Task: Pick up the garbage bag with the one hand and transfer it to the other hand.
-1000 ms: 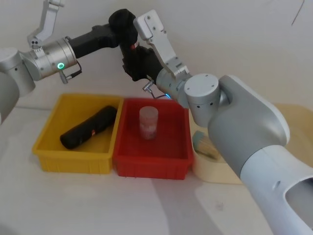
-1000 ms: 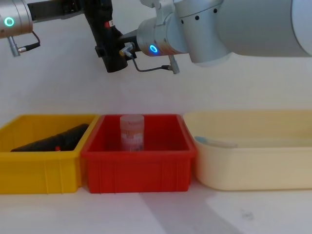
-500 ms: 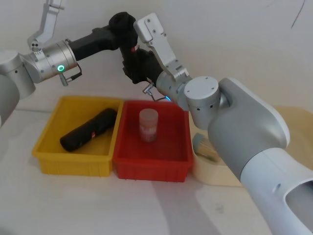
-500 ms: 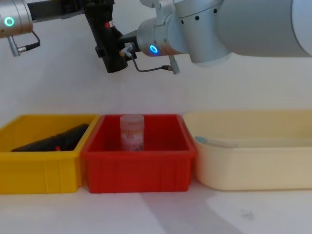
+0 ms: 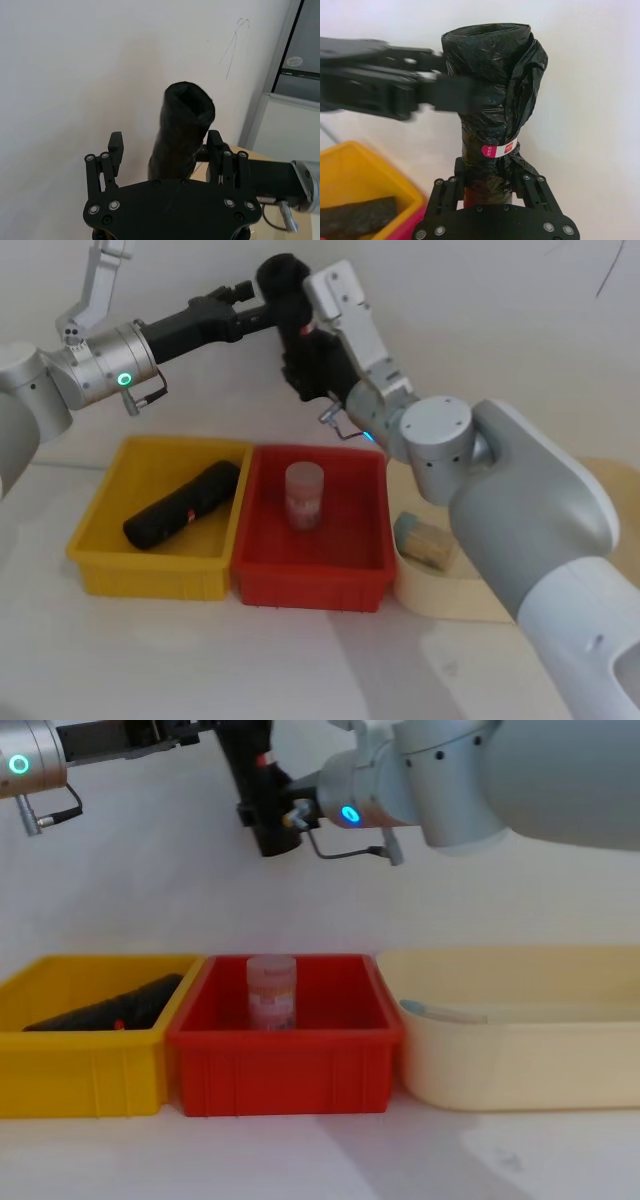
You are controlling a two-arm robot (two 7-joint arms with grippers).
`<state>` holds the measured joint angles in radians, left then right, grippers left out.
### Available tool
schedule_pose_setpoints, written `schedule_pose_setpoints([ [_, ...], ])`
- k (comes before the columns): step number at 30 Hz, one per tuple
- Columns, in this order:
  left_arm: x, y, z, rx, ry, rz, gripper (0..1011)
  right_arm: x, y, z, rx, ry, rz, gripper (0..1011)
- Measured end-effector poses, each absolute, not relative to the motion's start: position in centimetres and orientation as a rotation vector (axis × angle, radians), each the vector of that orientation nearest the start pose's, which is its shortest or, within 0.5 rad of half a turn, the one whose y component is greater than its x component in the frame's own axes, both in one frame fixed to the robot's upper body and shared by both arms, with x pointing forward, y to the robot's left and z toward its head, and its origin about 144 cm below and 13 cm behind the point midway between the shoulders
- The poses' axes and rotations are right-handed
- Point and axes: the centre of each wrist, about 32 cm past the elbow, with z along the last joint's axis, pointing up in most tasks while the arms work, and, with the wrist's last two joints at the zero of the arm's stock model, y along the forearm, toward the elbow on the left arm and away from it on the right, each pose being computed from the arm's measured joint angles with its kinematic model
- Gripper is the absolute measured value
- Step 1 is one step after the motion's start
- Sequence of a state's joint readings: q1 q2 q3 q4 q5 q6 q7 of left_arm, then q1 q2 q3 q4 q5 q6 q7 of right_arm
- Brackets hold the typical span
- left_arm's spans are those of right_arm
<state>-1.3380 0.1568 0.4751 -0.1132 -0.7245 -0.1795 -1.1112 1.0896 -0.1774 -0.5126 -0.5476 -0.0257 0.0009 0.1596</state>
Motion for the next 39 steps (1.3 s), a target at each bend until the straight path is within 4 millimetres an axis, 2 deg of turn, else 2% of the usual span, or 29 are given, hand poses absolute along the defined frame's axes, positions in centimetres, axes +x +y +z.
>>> schedule_pose_setpoints([
  [13,72.5,30.6,133.6,-0.228,-0.009,0.597,1001,67.0,-8.8,132.1,-0.231,-0.325,-1.147,536],
  [18,72.5,30.6,133.6,-0.228,-0.009,0.597,1001,66.2,-11.1,132.3,-0.237,-0.318,-1.226,536],
  [31,72.5,30.6,133.6,-0.228,-0.009,0.597,1001,62.3,-17.0,133.4,-0.259,-0.314,-1.391,536],
  [39,72.5,30.6,133.6,-0.228,-0.009,0.597,1001,60.8,-19.0,133.8,-0.281,-0.307,-1.432,537],
])
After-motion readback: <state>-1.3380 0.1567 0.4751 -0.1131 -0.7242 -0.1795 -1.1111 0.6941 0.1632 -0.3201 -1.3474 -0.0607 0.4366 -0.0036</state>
